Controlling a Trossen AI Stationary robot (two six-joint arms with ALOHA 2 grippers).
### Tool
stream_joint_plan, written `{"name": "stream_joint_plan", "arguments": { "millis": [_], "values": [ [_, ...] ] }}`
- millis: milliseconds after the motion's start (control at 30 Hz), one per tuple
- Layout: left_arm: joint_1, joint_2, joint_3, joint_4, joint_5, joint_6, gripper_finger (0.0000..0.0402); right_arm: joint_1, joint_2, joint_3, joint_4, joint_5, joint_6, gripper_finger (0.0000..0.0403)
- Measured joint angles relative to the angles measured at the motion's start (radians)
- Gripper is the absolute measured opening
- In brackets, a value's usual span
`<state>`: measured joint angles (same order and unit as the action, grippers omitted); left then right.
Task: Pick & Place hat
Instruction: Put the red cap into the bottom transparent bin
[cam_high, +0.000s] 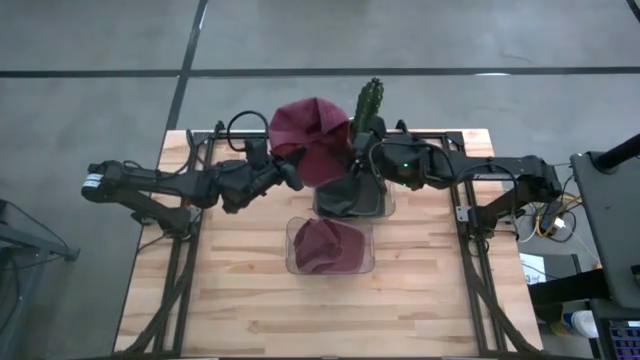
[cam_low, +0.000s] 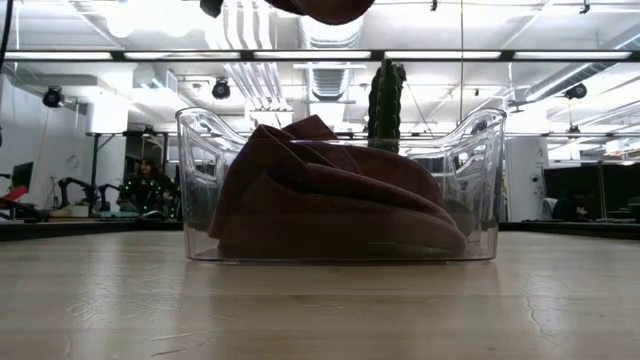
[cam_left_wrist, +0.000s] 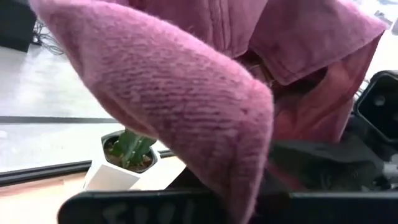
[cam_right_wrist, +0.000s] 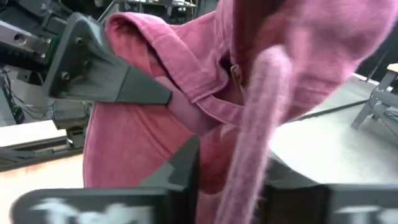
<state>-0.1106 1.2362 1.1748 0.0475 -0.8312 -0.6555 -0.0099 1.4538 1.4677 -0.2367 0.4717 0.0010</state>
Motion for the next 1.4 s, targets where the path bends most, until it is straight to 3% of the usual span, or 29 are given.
{"name": "stream_joint_plan", "arguments": {
  "millis": [100, 167, 533, 1400],
  "values": [
    [-0.006, -0.001, 0.0, 0.001, 0.007, 0.002, 0.0003, 0.012, -0.008, 0.0, 0.006, 0.0, 0.003, 0.0025],
    [-0.008, -0.001, -0.001, -0.004, 0.011, 0.003, 0.001, 0.021, -0.01, 0.0, 0.006, 0.004, 0.003, 0.0018],
    [-0.033, -0.008, -0.002, -0.003, 0.021, -0.011, 0.0026, 0.057, -0.012, -0.001, -0.001, 0.005, 0.007, 0.001],
    [-0.057, -0.01, -0.002, 0.003, 0.137, 0.237, 0.0028, 0.065, -0.043, -0.002, -0.053, 0.048, 0.023, 0.001]
  ]
}}
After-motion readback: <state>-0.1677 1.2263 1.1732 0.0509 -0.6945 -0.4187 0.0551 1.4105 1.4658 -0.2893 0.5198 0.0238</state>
